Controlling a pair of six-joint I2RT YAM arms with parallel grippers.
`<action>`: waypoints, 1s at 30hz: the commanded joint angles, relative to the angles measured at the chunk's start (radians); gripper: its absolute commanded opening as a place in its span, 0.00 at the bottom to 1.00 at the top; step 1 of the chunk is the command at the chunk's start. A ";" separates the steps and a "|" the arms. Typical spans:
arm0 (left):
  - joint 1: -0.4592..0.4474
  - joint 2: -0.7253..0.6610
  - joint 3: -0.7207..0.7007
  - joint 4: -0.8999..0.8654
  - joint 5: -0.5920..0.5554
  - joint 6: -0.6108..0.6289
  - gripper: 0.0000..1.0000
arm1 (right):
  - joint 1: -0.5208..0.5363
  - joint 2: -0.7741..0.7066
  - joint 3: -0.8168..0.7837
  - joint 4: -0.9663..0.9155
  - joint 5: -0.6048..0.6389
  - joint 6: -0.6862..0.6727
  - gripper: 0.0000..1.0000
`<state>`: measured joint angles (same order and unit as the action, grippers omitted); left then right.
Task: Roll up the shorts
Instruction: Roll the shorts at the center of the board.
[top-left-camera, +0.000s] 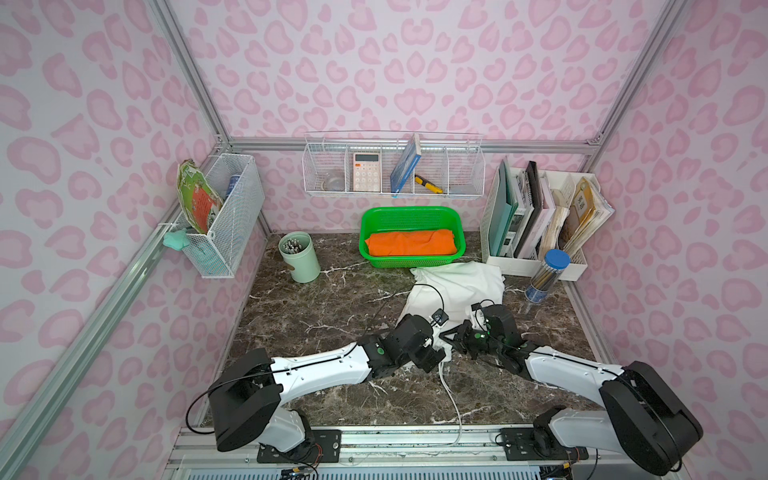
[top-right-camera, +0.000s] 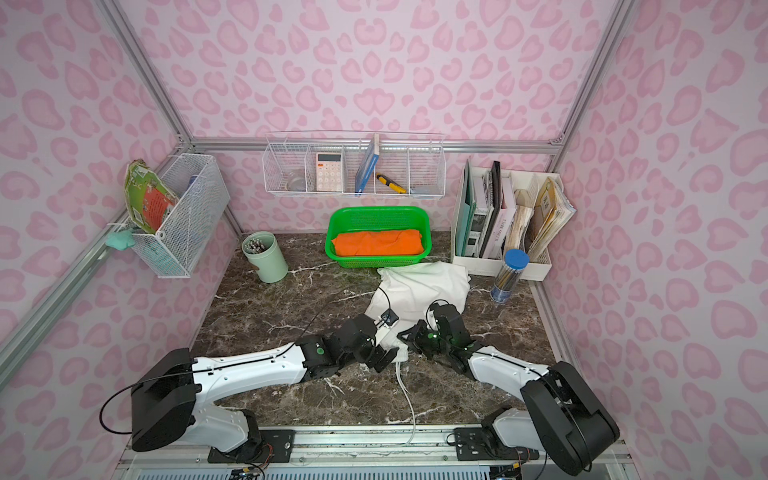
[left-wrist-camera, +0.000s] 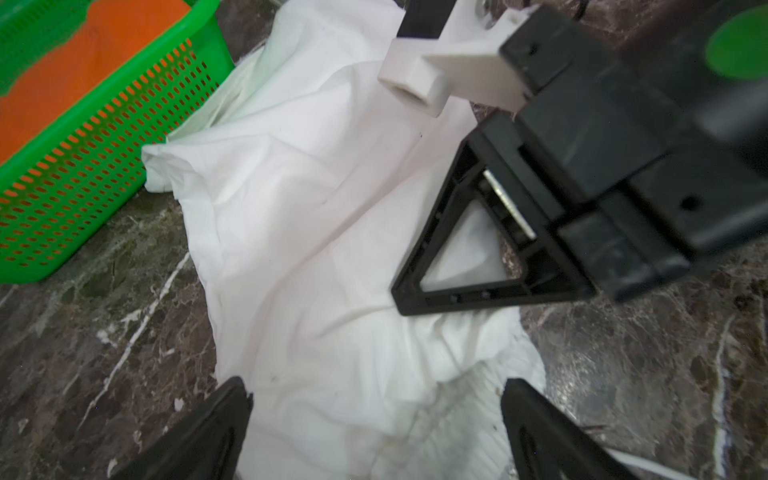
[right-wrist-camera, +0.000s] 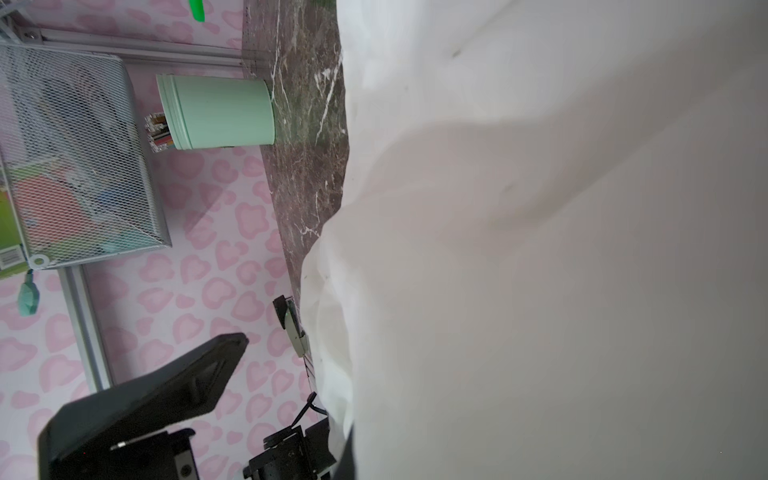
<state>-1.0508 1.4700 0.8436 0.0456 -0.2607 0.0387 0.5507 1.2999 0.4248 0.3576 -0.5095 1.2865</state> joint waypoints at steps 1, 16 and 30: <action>-0.037 0.017 -0.040 0.251 -0.121 0.079 0.99 | -0.009 -0.008 -0.006 0.054 0.000 0.038 0.00; -0.129 0.109 -0.020 0.251 -0.149 0.064 0.99 | -0.044 -0.043 -0.037 0.061 0.001 0.057 0.00; -0.129 0.275 0.005 0.372 -0.322 0.209 0.99 | -0.065 -0.063 -0.060 0.107 -0.030 0.092 0.00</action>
<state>-1.1839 1.7245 0.8501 0.3698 -0.5053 0.1955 0.4877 1.2442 0.3717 0.4164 -0.5194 1.3666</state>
